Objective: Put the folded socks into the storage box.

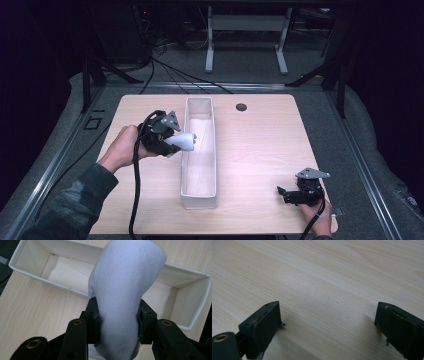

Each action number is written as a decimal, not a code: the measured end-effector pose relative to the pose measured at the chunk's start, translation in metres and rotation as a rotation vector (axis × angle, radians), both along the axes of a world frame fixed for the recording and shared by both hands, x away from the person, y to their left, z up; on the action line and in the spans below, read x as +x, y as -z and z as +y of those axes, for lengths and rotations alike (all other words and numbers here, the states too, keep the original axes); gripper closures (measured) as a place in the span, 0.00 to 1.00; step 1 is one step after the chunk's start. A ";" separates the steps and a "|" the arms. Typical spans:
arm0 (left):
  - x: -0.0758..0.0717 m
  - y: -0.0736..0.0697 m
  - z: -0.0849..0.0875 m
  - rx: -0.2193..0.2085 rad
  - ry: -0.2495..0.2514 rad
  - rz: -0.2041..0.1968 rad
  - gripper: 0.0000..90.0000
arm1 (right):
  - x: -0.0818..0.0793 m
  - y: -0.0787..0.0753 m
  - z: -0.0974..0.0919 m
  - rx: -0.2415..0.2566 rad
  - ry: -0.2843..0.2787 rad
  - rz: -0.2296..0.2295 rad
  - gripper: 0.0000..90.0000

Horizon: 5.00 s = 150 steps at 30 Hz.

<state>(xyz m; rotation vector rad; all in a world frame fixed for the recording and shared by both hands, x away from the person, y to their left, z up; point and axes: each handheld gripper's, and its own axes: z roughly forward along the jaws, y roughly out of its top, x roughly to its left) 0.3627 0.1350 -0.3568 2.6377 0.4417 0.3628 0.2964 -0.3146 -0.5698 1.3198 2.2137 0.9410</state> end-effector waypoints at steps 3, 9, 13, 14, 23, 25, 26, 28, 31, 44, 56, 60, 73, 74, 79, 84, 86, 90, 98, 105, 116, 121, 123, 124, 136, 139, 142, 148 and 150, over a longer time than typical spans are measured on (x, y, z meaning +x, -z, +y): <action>0.001 0.001 -0.006 0.004 0.013 0.005 0.68 | 0.000 0.000 0.000 0.000 0.000 0.000 0.07; 0.004 0.004 -0.014 0.013 0.033 0.011 0.68 | 0.000 0.000 0.000 0.000 0.000 0.001 0.07; 0.006 0.006 -0.019 0.028 0.052 0.013 0.68 | 0.000 0.000 0.000 0.001 0.000 0.000 0.07; 0.006 0.006 -0.021 0.028 0.055 0.013 0.68 | 0.000 0.000 0.000 0.001 0.000 0.000 0.07; 0.010 0.012 -0.030 0.048 0.083 0.026 0.68 | 0.000 0.000 0.000 0.000 0.000 0.001 0.07; 0.010 0.014 -0.032 0.052 0.085 0.027 0.68 | 0.000 0.000 0.000 0.000 0.000 0.000 0.07; 0.011 0.016 -0.034 0.052 0.088 0.031 0.68 | 0.000 0.000 0.000 0.000 0.000 0.000 0.07; 0.012 0.017 -0.034 0.054 0.095 0.032 0.68 | 0.000 0.000 0.000 0.000 0.000 0.001 0.07; 0.012 0.021 -0.037 0.062 0.104 0.037 0.68 | 0.000 0.000 0.000 0.000 0.000 0.000 0.07; 0.015 0.035 -0.046 0.072 0.124 0.064 0.68 | 0.000 0.000 0.000 0.000 0.000 0.000 0.07; 0.019 0.063 -0.057 0.099 0.147 0.110 0.68 | 0.000 0.000 0.000 -0.001 0.001 0.000 0.07; 0.022 0.072 -0.058 0.098 0.137 0.129 0.68 | 0.000 0.000 0.000 -0.001 0.000 0.000 0.07; 0.027 0.085 -0.057 0.073 0.130 0.153 0.67 | 0.000 0.000 0.000 -0.001 0.001 0.000 0.07; 0.028 0.086 -0.057 0.079 0.136 0.155 0.67 | 0.000 0.000 0.000 -0.001 0.001 0.000 0.07; 0.029 0.088 -0.058 0.079 0.140 0.156 0.67 | 0.000 0.000 0.000 -0.001 0.001 0.000 0.07; 0.029 0.097 -0.059 0.111 0.147 0.167 0.67 | 0.000 0.000 0.000 -0.002 0.001 -0.001 0.07; 0.028 0.103 -0.060 0.133 0.151 0.174 0.67 | 0.000 0.001 0.000 0.003 0.003 -0.010 0.08; 0.027 0.111 -0.062 0.138 0.156 0.179 0.67 | 0.000 0.001 0.000 0.003 0.004 -0.010 0.08; 0.028 0.117 -0.064 0.145 0.158 0.193 0.65 | 0.000 0.001 0.000 0.002 0.003 -0.011 0.08; 0.028 0.117 -0.065 0.150 0.156 0.196 0.57 | 0.000 0.001 0.001 0.003 0.003 -0.010 0.08; 0.027 0.111 -0.068 0.149 0.160 0.181 0.40 | 0.000 0.001 0.001 0.000 0.004 -0.011 0.08; 0.025 0.114 -0.071 0.169 0.181 0.192 0.61 | 0.000 0.001 0.001 0.002 0.002 -0.011 0.08; 0.025 0.115 -0.072 0.177 0.180 0.192 0.64 | 0.000 0.001 0.001 0.002 0.002 -0.011 0.08; 0.026 0.115 -0.073 0.184 0.185 0.199 0.67 | 0.000 0.001 0.001 0.002 0.003 -0.011 0.08; 0.027 0.122 -0.077 0.216 0.178 0.214 0.69 | 0.000 0.001 0.001 0.002 0.002 -0.011 0.08; 0.028 0.120 -0.075 0.202 0.167 0.217 0.67 | 0.000 0.001 0.001 0.002 0.002 -0.011 0.08; 0.029 0.115 -0.072 0.175 0.153 0.218 0.56 | 0.000 0.001 0.001 0.002 0.002 -0.011 0.08; 0.029 0.096 -0.063 0.123 0.106 0.182 0.34 | 0.000 0.001 0.001 0.002 0.002 -0.011 0.08; 0.029 0.092 -0.061 0.117 0.099 0.176 0.29 | 0.000 0.001 0.001 0.001 0.002 -0.011 0.08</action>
